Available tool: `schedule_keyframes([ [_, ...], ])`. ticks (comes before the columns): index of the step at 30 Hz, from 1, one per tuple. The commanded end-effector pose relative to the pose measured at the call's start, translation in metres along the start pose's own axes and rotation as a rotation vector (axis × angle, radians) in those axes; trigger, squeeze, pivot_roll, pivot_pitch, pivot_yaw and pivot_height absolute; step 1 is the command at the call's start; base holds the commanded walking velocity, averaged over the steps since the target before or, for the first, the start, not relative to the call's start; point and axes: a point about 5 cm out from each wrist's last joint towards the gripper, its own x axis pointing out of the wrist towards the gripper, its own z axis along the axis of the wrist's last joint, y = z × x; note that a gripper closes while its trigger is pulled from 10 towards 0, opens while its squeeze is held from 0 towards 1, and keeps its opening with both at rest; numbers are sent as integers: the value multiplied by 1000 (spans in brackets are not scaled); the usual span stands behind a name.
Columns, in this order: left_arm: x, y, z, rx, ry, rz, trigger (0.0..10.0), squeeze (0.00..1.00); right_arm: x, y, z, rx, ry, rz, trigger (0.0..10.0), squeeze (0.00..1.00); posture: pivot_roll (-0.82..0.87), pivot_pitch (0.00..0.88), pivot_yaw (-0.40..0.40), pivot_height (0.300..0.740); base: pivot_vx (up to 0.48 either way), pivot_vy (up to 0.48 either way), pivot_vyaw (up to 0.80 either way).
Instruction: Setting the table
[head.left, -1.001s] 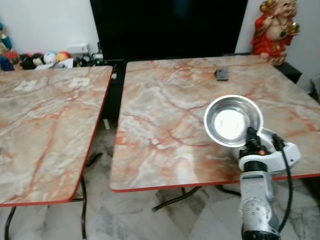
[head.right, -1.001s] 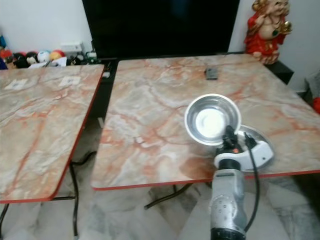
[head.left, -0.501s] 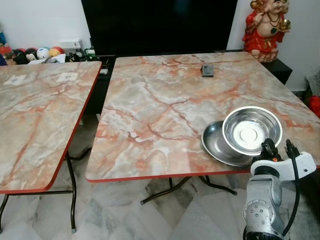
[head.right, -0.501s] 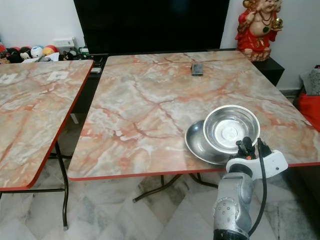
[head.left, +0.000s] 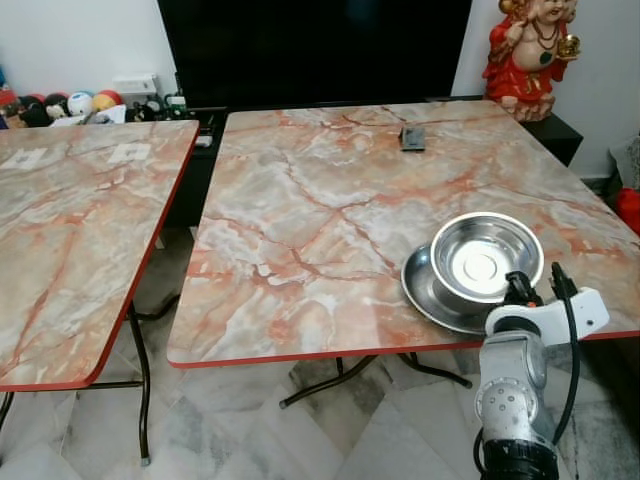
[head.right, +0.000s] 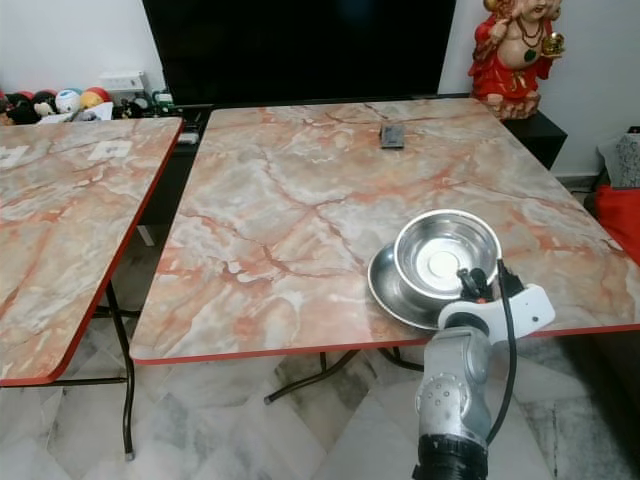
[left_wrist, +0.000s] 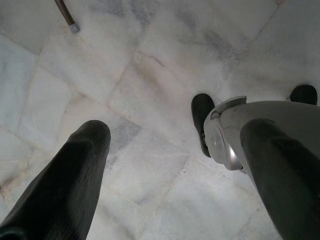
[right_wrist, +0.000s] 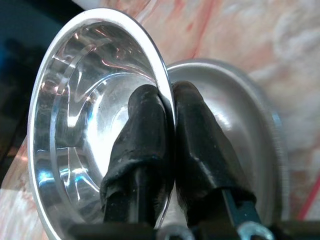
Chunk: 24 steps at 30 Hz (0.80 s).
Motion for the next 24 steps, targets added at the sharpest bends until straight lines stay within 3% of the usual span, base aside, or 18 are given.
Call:
schedule_keyframes([
  [1,-2,4,-7,15,23,3,10000,0,3,0,-2,37,23,-28,10000,0,-16,86,25,740,0,0,0],
  [24,-3,3,-8,16,29,3,10000,0,8,1,-16,49,89,-61,10000,12,-1,92,23,740,0,0,0],
])
